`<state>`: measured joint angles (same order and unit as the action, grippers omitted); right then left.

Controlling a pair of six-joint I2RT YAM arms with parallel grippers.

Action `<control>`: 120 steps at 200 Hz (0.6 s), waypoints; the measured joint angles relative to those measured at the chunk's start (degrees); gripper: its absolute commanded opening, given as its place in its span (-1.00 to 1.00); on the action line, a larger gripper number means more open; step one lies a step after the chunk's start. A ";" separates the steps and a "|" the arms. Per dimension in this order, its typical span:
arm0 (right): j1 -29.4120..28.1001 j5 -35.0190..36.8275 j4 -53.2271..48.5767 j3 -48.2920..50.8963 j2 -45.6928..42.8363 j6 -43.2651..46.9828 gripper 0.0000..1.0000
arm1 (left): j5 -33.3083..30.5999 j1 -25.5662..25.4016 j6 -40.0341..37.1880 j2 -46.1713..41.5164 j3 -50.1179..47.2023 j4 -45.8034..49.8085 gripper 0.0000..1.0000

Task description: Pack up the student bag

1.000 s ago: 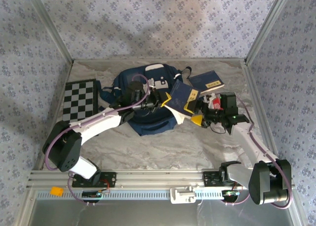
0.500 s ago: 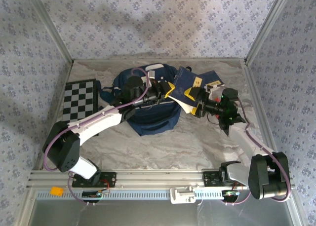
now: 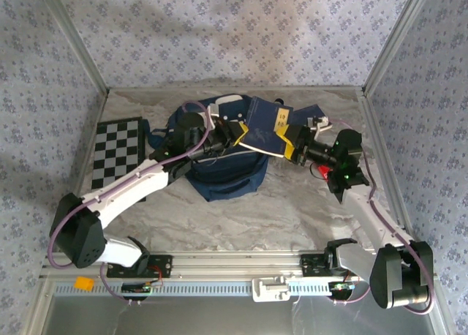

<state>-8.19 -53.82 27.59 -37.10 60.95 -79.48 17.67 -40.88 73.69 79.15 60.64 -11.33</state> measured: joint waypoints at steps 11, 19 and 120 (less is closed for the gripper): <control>-0.09 0.04 -1.07 -0.20 0.17 0.57 0.01 | -0.42 0.00 -0.68 -0.11 -0.13 0.76 -1.00; -0.24 0.07 -2.47 -0.59 0.52 1.51 -0.10 | -0.68 0.00 -1.16 -0.15 -0.22 1.44 -1.00; -0.61 0.83 -23.06 -5.42 2.14 15.52 -1.00 | -3.69 -1.49 -8.90 -1.57 -0.92 10.12 -0.23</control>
<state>-8.80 -52.99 4.54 -42.52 63.09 -63.96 13.98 -42.37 64.79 77.58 59.72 -1.21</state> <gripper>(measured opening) 0.066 0.256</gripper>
